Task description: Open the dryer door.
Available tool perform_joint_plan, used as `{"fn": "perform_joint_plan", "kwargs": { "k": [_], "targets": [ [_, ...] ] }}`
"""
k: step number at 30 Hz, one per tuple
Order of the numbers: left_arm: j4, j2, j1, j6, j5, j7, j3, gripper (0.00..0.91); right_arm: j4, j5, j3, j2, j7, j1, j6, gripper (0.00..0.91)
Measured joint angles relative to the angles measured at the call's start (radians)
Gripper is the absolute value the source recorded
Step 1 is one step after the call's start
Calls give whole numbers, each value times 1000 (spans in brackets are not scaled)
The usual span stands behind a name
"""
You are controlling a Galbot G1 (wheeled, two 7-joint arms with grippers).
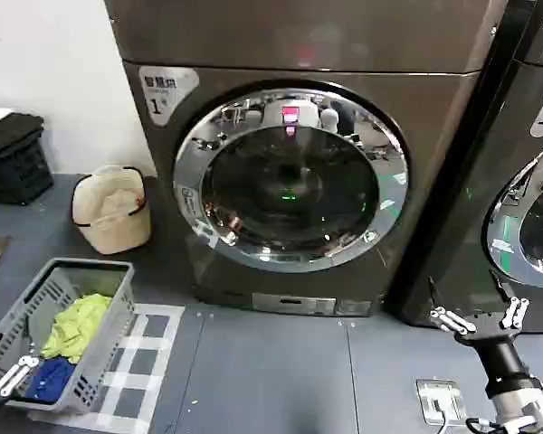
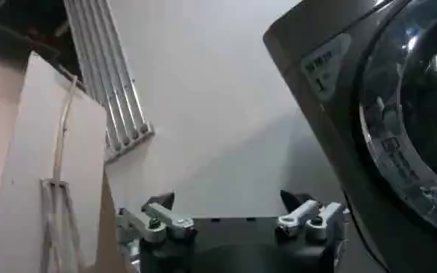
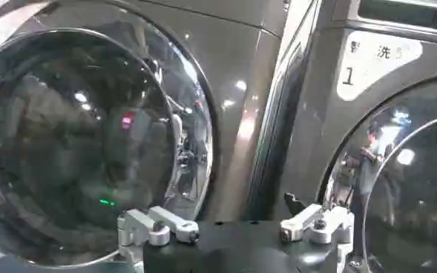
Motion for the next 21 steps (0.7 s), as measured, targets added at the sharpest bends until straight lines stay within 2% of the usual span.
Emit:
{"fn": "perform_joint_plan", "kwargs": {
  "k": [11,21],
  "targets": [
    [-2,0,-1,0,14,1,16,907,-4,20,-22,-42,-23,18,-6,907],
    [-4,-2,-2,0,20,1,24,907,-33,78,-59,-126,-53,60,-7,907]
  ]
}}
